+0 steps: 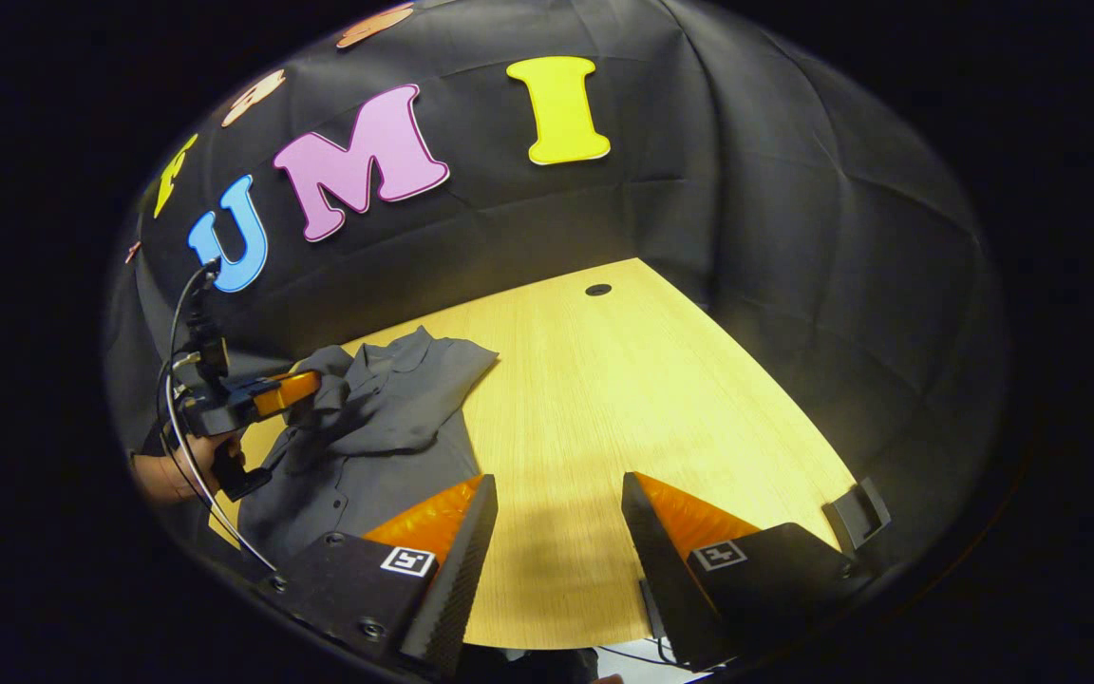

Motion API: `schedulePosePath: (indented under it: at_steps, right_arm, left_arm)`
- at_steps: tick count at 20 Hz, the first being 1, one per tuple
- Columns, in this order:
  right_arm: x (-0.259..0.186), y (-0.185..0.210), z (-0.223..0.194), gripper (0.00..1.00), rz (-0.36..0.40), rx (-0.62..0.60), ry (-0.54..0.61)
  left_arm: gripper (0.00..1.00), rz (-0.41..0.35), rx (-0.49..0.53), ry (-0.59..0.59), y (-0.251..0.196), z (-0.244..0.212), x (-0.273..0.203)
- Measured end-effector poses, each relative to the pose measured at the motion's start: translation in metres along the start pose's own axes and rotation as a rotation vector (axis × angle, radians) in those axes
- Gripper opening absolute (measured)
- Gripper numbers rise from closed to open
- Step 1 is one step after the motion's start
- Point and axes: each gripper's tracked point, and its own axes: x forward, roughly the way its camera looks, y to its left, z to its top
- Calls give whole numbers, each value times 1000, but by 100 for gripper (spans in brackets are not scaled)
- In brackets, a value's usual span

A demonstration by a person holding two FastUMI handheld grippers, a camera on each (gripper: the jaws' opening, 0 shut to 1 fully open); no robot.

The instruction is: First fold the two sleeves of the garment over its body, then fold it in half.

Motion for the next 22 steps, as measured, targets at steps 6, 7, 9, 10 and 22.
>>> schedulePosePath:
  at_steps: [6,7,9,10,22]
  right_arm:
    - [11,-12,0,83,1,-16,18]
    - [12,-14,0,83,0,-18,23]
    - [14,-17,0,83,-4,-14,27]
    - [15,-18,0,83,-8,-9,28]
    - [6,26,-12,83,5,-12,38]
  left_arm:
    - [17,-32,13,62,-32,-28,29]
    - [15,-40,13,73,-37,-33,32]
    - [22,-58,11,85,-46,-38,36]
    - [25,-71,10,86,-52,-37,37]
    - [99,-308,-105,-50,-98,5,-49]
